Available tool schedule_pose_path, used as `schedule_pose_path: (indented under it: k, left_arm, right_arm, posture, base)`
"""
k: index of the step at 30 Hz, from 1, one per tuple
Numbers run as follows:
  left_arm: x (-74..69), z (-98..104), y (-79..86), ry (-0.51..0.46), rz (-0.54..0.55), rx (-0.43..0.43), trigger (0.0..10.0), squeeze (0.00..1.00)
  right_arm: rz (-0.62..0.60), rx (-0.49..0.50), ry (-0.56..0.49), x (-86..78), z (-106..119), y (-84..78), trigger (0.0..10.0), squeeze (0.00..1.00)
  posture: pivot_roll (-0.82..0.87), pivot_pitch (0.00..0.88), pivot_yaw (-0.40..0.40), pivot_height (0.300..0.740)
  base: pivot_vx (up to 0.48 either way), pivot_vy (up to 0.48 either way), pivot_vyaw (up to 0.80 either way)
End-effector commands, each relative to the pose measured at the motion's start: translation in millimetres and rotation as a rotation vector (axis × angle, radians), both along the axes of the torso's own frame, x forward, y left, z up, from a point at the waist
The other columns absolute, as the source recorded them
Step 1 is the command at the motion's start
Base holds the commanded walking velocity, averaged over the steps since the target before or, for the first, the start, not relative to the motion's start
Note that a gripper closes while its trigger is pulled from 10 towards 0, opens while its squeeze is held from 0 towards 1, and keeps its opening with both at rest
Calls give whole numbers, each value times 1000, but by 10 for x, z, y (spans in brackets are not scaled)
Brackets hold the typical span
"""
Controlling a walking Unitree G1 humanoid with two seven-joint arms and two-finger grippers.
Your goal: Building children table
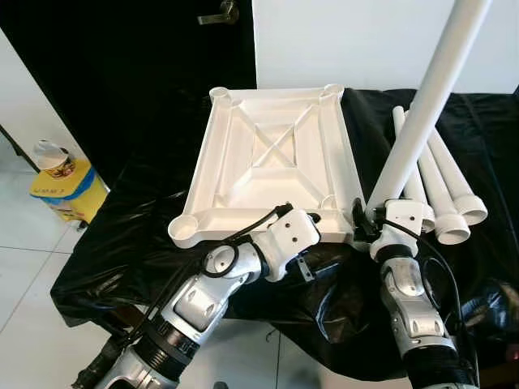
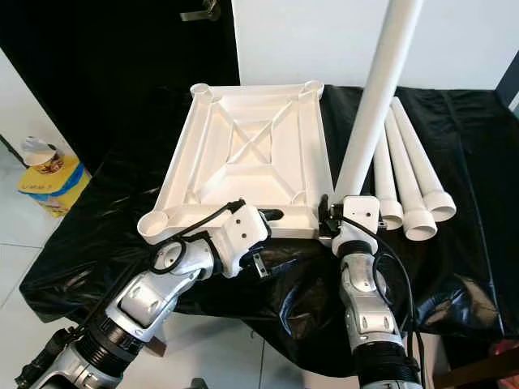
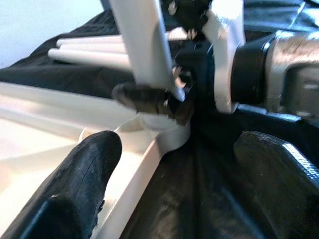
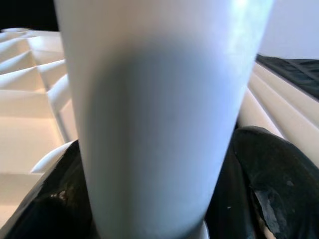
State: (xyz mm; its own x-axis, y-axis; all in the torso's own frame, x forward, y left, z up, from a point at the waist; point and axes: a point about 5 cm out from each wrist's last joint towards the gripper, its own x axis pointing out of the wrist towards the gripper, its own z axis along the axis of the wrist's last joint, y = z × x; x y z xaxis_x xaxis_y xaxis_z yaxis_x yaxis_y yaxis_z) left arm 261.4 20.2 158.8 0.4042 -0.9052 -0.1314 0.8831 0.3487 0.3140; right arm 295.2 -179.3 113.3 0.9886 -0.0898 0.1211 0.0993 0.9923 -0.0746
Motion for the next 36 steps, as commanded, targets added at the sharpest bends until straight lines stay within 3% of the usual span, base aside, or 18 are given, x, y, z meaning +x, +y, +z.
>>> schedule_pose_path:
  k: [1, 3, 13, 28, 29, 30, 31, 36]
  left_arm:
    - [11, -37, 8, -10, 43, 5, 10000, 0]
    - [11, -37, 8, -10, 43, 5, 10000, 0]
    - [42, -49, 75, 3, 69, 3, 10000, 0]
    - [46, -130, 209, 69, 115, -17, 10000, 0]
    - [55, -128, 207, 78, 119, -27, 10000, 0]
    - [55, -128, 207, 78, 119, -27, 10000, 0]
    - [62, -122, 206, 82, 120, -37, 10000, 0]
    - [98, -117, 241, 63, 147, -48, 10000, 0]
  right_arm:
    - [96, 2, 41, 32, -55, -85, 10000, 0]
    - [96, 2, 41, 32, -55, -85, 10000, 0]
    - [405, -48, 107, 193, -105, -74, 10000, 0]
    - [504, -111, 75, 387, -4, -3, 10000, 0]
    - [505, -108, 84, 394, -12, -5, 3529, 0]
    - [505, -108, 84, 394, -12, -5, 3529, 0]
    - [507, -111, 90, 394, -28, -13, 0, 0]
    - [491, -106, 123, 354, -143, -39, 0, 0]
  posture:
    - [-101, 0, -19, 740]
    - [-101, 0, -19, 740]
    - [-58, 0, -22, 740]
    - [-23, 0, -9, 740]
    - [-22, 0, -6, 740]
    - [-22, 0, -6, 740]
    - [-22, 0, -5, 740]
    - [-24, 0, 0, 740]
  base:
    - [0, 0, 0]
    - [0, 0, 0]
    - [0, 0, 0]
    - [0, 0, 0]
    - [0, 0, 0]
    - [0, 0, 0]
    - [0, 0, 0]
    - [0, 0, 0]
